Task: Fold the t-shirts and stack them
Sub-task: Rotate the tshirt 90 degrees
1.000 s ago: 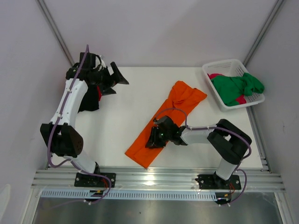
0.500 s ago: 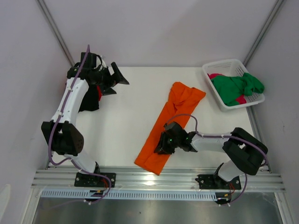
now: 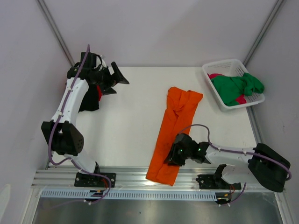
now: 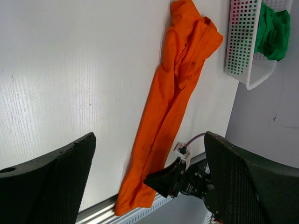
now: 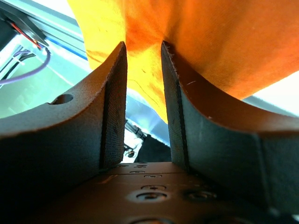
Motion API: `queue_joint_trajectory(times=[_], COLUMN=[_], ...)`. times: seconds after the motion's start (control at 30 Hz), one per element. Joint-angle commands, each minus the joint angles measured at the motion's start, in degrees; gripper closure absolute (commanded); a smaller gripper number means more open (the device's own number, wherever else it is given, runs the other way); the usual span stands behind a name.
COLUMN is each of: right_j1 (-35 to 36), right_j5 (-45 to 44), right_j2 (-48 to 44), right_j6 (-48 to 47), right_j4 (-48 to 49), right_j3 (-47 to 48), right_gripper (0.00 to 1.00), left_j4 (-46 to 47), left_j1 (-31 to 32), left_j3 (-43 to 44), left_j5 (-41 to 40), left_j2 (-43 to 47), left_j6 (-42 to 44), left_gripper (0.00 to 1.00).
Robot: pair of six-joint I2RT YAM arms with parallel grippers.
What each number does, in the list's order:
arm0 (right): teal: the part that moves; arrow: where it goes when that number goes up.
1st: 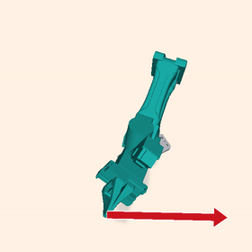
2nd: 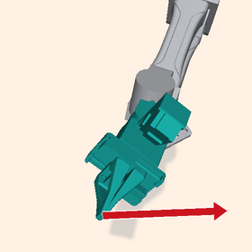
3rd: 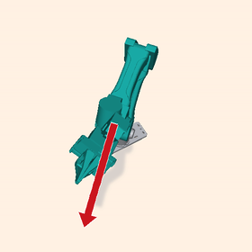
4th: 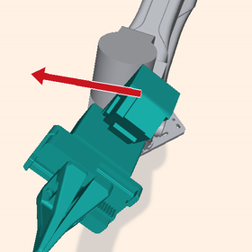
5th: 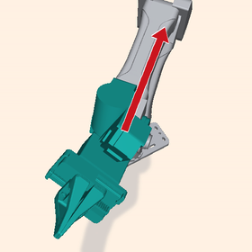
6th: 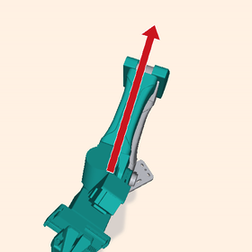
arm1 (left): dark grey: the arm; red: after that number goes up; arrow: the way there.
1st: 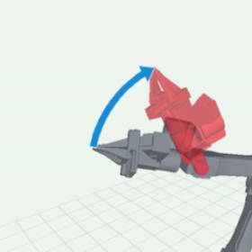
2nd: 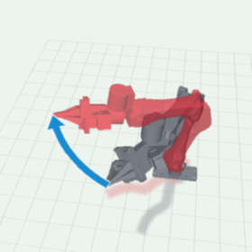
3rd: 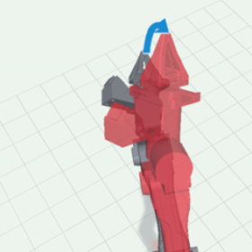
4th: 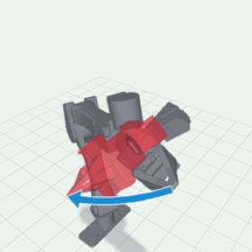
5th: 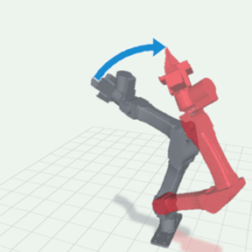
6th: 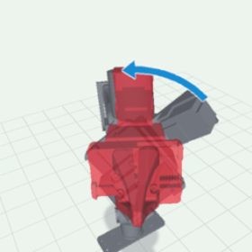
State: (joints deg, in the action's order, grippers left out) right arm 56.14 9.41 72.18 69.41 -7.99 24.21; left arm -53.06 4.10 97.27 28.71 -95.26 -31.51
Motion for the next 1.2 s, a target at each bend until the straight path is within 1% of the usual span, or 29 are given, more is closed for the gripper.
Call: queue_joint_trajectory(times=[0.0, 0.07, 0.1, 0.2, 0.27, 0.37, 0.4, 0.5, 0.63, 0.77, 0.9, 0.93, 1.03, 1.1, 1.17], right_j1=[3.88, 5.38, 6.08, 6.35, 6.17, 5.56, 5.56, 5.65, 5.56, 5.65, 5.73, 5.91, 6.26, 6.35, 6.70], right_j5=[-5.45, -5.89, -6.33, -9.58, -13.26, -17.92, -18.89, -21.44, -21.89, -22.15, -24.96, -27.14, -29.01, -29.97, -31.37], right_j2=[-3.16, -5.99, -8.61, -11.36, -11.80, -8.21, -6.98, -2.15, 5.14, 7.27, 5.26, 4.55, 0.34, -1.77, -2.31], right_j6=[5.20, 9.23, 10.21, 10.23, 8.82, 4.78, 2.68, -2.32, -6.90, -8.41, -11.13, -12.01, -15.61, -17.11, -17.46], right_j4=[-23.12, -24.17, -26.44, -29.79, -29.46, -27.44, -27.17, -25.50, -24.88, -24.80, -22.07, -21.63, -20.58, -21.62, -24.96], right_j3=[-6.80, -7.50, -7.16, -4.01, -1.81, 3.29, 6.09, 10.49, 14.89, 17.19, 19.29, 20.00, 22.98, 26.49, 29.48], right_gripper=[0.63, 0.63, 0.63, 0.62, 0.62, 0.62, 0.62, 0.62, 0.62, 0.62, 0.62, 0.62, 0.62, 0.61, 0.61], left_j4=[1.29, 1.38, 1.38, 1.90, 2.70, 2.78, 2.78, 3.40, 3.93, 5.07, 5.94, 6.12, 6.65, 7.00, 7.79], left_j1=[-0.41, -0.41, -0.41, -0.32, -0.32, -0.23, -0.23, -0.23, -0.23, -0.23, -0.23, -0.23, -0.23, -0.14, -0.14], left_j3=[-0.33, -0.50, -0.85, -1.30, -2.17, -2.61, -2.79, -3.84, -5.43, -7.01, -7.97, -8.33, -9.38, -9.73, -10.70], left_j5=[0.65, 0.65, 0.73, 0.91, 1.43, 1.53, 1.44, 1.17, 1.35, 1.61, 1.88, 1.79, 1.88, 1.96, 2.14], left_j2=[-0.10, -0.01, 0.08, 0.43, 0.69, 0.69, 0.78, 1.22, 1.22, 1.57, 1.22, 1.13, 0.26, -0.10, -0.71], left_j6=[-0.13, -0.22, -0.13, -0.31, -0.75, -0.84, -0.75, -0.57, -0.66, -0.75, -0.75, -0.75, -0.66, -0.66, -0.84], left_gripper=[0.01, 0.00, 0.00, 0.01, 0.01, 0.01, 0.00, 0.00, 0.00, 0.01, 0.00, 0.00, 0.01, 0.01, 0.01])
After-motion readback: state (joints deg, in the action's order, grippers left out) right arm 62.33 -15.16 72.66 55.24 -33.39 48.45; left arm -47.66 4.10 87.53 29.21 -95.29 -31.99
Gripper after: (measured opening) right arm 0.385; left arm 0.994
